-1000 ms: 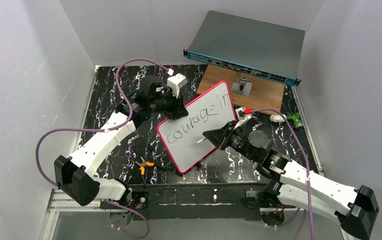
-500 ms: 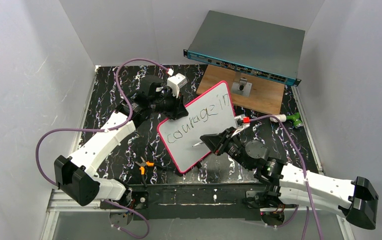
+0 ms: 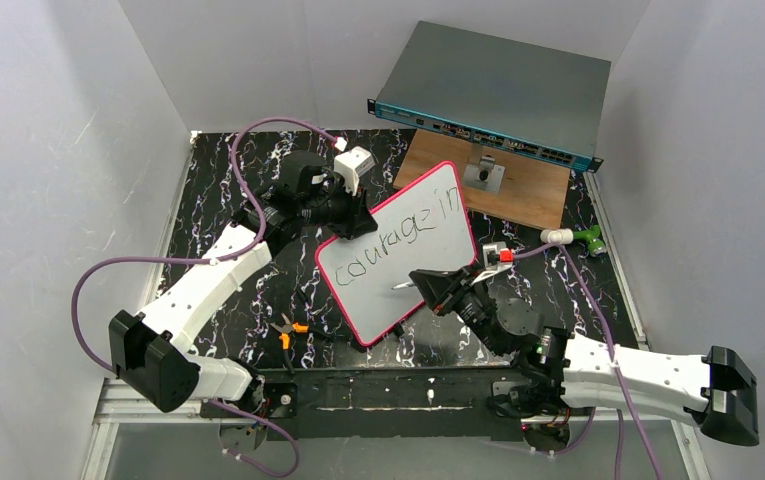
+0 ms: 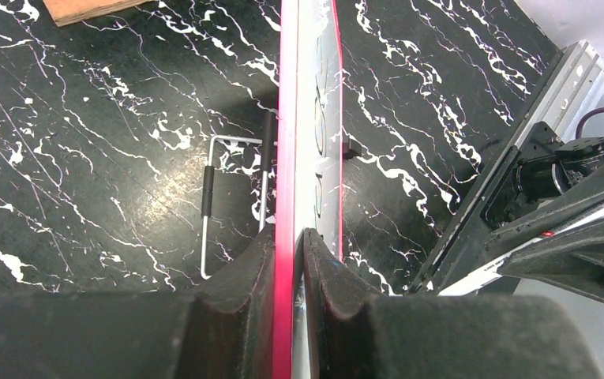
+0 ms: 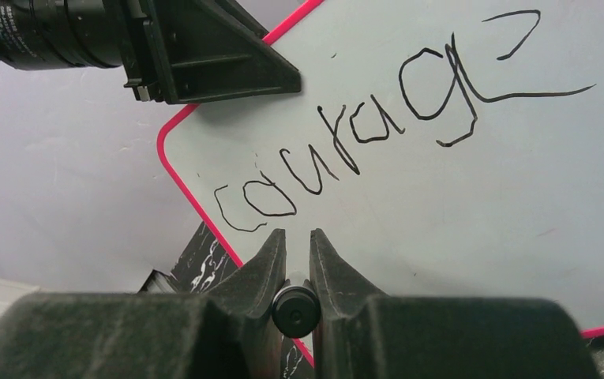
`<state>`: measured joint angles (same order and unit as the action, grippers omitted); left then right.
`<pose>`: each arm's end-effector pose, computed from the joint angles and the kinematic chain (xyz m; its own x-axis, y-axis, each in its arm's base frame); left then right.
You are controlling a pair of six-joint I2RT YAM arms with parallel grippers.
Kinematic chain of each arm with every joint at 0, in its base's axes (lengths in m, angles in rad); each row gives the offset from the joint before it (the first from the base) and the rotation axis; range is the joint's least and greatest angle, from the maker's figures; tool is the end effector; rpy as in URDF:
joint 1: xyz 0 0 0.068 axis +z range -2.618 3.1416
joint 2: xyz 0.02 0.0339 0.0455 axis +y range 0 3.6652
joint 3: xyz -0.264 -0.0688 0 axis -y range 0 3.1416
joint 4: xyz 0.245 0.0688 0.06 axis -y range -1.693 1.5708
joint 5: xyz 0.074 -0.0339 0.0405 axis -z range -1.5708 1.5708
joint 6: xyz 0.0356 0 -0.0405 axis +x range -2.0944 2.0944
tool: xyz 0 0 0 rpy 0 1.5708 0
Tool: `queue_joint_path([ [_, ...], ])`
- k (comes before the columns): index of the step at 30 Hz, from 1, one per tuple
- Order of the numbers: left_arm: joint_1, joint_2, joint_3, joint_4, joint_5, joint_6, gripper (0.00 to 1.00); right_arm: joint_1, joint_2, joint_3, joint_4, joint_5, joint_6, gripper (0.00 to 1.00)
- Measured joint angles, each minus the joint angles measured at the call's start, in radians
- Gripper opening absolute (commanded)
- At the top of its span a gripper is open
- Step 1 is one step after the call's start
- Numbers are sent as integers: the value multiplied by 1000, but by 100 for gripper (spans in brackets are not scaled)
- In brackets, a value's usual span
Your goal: Write a sentence on the whiteboard
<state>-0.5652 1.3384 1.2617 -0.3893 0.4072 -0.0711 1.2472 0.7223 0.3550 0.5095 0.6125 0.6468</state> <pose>0.2487 -0.1744 0.3635 -0.4346 0.1984 -0.8785 0.7616 0.6016 -0.2410 0.0748 0.1587 0.2707 -0.3225 0.5892 -0.7409 -0.5018 0.5572 0.6616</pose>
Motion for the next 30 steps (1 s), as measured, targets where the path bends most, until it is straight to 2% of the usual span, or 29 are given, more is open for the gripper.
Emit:
queue_joint_path([
  [9, 0, 0, -6, 16, 1, -4, 0, 12, 17, -20, 61, 27, 23, 1],
  [19, 0, 0, -10, 24, 1, -6, 0, 12, 180, -4, 101, -125, -6, 1],
  [30, 0, -6, -24, 40, 1, -12, 0, 21, 298, 19, 206, -225, -31, 1],
])
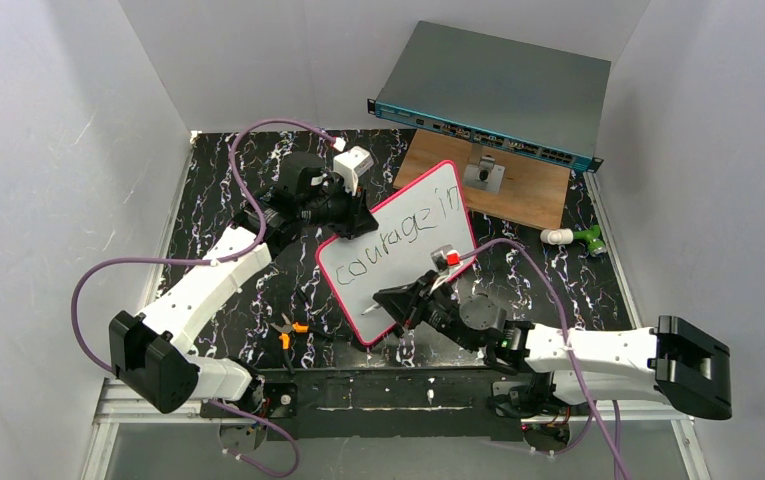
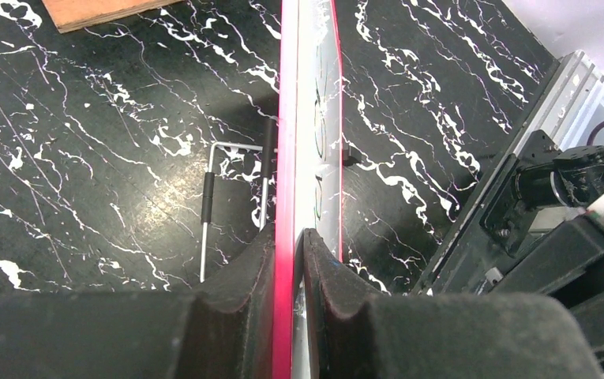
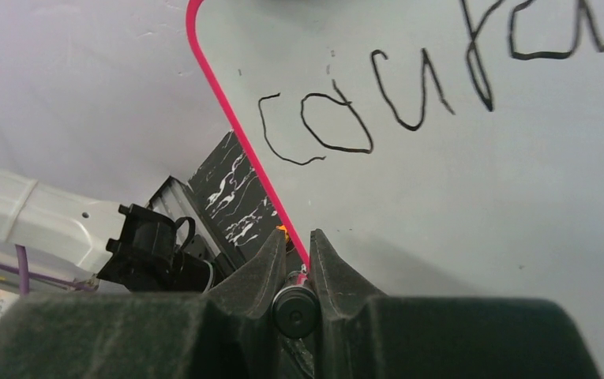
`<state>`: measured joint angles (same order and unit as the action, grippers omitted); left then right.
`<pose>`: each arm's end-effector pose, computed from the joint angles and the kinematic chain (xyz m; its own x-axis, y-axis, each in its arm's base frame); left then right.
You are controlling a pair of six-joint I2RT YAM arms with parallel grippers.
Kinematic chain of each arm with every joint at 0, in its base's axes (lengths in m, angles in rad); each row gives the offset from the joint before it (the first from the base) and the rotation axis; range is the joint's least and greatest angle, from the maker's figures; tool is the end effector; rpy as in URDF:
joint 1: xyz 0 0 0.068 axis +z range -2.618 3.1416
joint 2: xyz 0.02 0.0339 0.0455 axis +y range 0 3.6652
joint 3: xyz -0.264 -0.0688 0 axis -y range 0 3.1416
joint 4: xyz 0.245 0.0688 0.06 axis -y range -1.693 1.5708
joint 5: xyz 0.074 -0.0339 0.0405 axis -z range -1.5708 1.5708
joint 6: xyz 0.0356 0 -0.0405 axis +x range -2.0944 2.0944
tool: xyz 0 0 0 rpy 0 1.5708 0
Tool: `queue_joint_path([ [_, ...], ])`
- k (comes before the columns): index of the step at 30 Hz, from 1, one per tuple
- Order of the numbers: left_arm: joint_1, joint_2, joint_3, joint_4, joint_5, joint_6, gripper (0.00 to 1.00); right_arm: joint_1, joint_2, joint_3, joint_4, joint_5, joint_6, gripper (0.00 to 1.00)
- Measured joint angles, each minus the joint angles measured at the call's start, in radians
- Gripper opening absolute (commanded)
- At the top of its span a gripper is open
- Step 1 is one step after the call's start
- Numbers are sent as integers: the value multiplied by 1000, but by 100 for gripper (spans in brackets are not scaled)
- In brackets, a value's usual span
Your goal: Write a sentence on the whiteboard
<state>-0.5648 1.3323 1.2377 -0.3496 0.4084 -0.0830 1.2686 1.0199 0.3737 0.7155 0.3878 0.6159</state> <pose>0.2488 -0.1744 0.3608 -0.4276 0.1809 -0.8857 0.7613 0.6003 -0.2449 0.0784 0.2063 0.2462 -0.4289 0.4212 -0.7992 -0.6417 0.4807 0.5977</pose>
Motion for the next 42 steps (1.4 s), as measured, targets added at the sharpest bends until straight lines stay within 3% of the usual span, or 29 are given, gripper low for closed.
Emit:
queue_joint_path([
  [7, 0, -1, -4, 8, -5, -24, 0, 19, 92, 29, 68, -37, -17, 1],
  [19, 0, -58, -60, 24, -64, -71, 0, 26, 101, 30, 119, 3, -11, 1],
  [42, 0, -66, -66, 27, -80, -87, 0, 24, 171, 28, 111, 112, 35, 1],
])
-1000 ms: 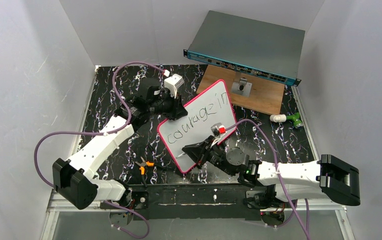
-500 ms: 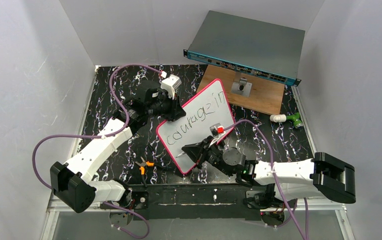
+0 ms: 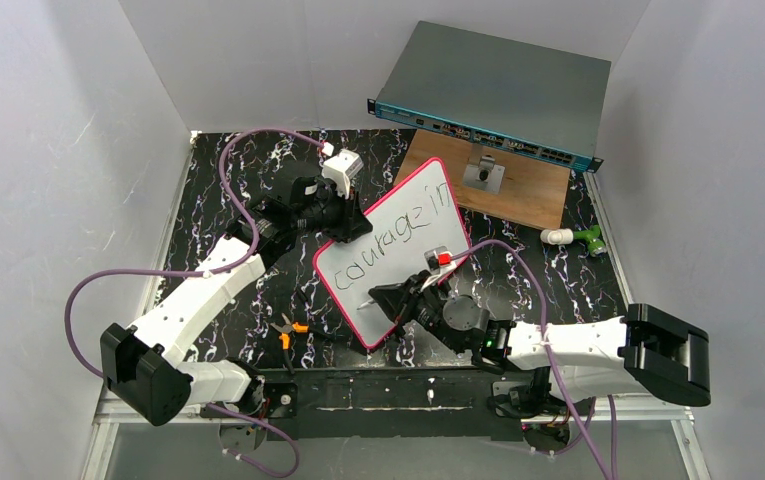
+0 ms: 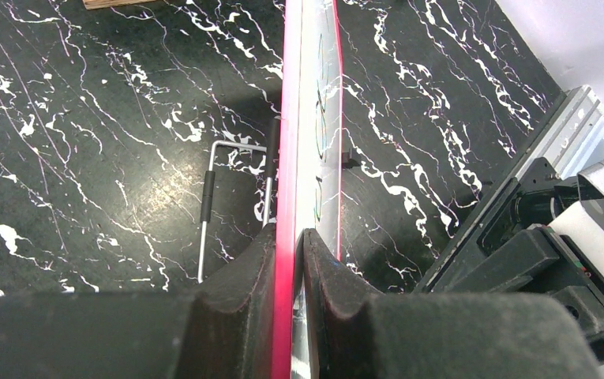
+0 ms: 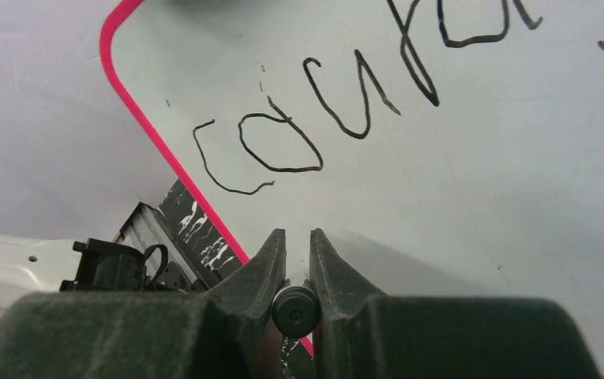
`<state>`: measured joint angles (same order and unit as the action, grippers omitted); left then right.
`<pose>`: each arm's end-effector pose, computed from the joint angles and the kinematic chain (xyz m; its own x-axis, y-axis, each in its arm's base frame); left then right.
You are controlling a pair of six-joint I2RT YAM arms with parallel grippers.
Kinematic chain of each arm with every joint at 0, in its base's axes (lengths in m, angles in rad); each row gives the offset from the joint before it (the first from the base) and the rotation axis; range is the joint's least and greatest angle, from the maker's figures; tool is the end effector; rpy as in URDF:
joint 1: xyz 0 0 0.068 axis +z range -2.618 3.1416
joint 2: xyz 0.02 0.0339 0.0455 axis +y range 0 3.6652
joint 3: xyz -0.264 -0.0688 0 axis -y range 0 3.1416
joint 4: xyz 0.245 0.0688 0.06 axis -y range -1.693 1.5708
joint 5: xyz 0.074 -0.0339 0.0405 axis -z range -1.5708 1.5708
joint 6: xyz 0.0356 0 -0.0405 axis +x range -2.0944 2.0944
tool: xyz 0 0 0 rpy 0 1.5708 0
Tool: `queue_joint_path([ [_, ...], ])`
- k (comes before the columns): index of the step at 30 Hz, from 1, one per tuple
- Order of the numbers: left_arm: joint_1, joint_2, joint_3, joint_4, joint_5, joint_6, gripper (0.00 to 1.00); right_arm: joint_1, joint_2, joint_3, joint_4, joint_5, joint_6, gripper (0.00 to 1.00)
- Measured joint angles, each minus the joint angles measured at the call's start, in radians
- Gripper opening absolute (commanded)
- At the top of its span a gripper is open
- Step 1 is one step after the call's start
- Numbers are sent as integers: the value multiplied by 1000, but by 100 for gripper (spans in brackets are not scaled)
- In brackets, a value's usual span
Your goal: Write a sentence on the whiteboard
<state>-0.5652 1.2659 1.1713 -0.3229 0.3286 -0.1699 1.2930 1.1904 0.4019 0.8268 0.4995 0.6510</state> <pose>0.2377 -0.1644 0.3582 -0.4653 0.1056 -0.8788 0.6873 0.6688 -0.2835 0.0829 0.2284 0.2312 -0.4237 0.4541 -0.7838 -0.5735 0.5353 0.6201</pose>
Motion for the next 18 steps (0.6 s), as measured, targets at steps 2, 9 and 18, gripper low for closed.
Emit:
queue_joint_path([
  [2, 0, 0, 0, 0, 0, -2, 0, -3, -5, 0, -15, 11, 0, 1],
  [9, 0, 0, 0, -3, 0, -5, 0, -10, -13, 0, -35, 37, 0, 1],
  [18, 0, -1, 0, -7, 0, 1, 0, -11, 0, 3, -39, 39, 0, 1],
])
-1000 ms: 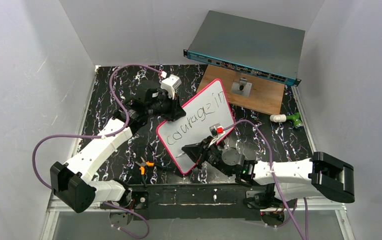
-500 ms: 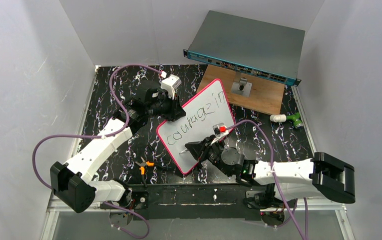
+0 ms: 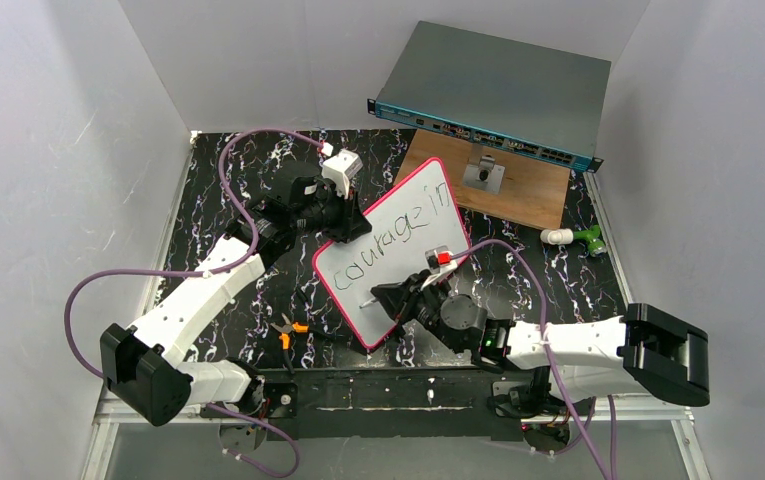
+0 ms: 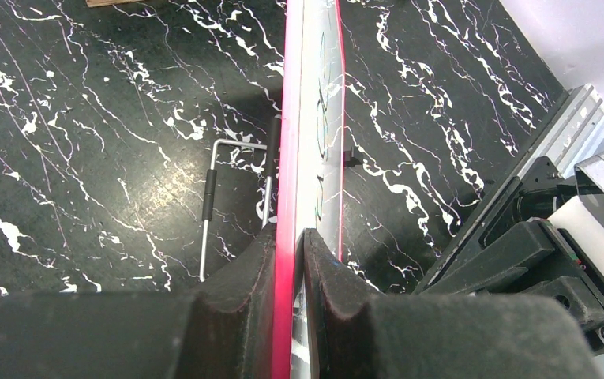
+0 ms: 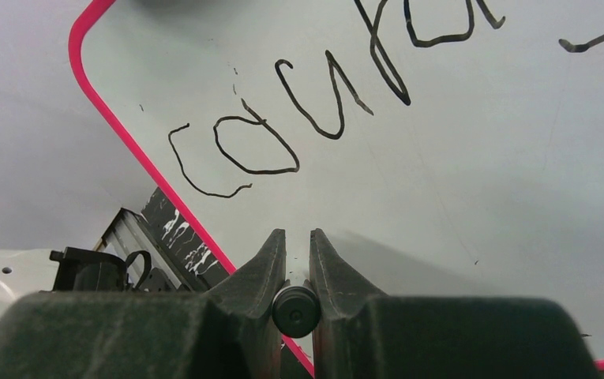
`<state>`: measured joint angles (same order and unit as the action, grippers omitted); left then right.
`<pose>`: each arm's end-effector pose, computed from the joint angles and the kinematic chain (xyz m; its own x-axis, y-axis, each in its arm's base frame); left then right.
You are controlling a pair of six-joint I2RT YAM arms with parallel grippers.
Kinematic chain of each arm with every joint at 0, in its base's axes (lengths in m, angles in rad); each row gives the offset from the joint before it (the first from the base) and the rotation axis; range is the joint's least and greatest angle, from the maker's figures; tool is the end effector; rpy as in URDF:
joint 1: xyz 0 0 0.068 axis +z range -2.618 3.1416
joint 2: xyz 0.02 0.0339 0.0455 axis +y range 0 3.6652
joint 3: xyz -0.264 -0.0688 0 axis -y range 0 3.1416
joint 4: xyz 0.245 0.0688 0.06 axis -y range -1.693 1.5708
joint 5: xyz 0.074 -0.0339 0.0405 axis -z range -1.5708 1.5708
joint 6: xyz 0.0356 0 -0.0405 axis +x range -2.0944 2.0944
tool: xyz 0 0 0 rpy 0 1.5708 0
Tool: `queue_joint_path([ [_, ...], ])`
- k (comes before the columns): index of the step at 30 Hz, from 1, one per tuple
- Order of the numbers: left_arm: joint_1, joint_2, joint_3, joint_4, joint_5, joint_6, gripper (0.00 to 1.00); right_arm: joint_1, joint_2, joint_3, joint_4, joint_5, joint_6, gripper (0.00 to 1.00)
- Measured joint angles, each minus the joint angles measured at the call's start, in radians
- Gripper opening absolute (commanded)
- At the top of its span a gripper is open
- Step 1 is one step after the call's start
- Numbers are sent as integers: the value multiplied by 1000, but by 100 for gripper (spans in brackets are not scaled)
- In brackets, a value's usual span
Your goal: Write a sentence on the whiteboard
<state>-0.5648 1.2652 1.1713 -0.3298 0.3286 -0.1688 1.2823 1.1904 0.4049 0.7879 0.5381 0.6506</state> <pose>0.2374 -0.1640 0.3578 -0.4692 0.1091 -0.8763 0.6860 0.6699 -0.2839 0.0864 0.2270 0.2280 -0.4097 0.4474 -0.7950 -0.5394 0.5840 0.6066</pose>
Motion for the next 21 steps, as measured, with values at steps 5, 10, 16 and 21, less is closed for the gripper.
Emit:
queue_joint_path([
  [5, 0, -1, 0, 0, 1, 8, 0, -7, 7, 18, -22, -1, -1, 1],
  [10, 0, -1, 0, 0, 2, 16, 0, -23, 7, 42, -59, -2, -2, 1],
  [16, 0, 0, 2, 0, 4, 22, 0, -48, 7, 76, -99, -3, -24, 1],
  [21, 0, 3, 2, 2, 5, 23, 0, -63, 9, 99, -116, -23, -57, 1],
])
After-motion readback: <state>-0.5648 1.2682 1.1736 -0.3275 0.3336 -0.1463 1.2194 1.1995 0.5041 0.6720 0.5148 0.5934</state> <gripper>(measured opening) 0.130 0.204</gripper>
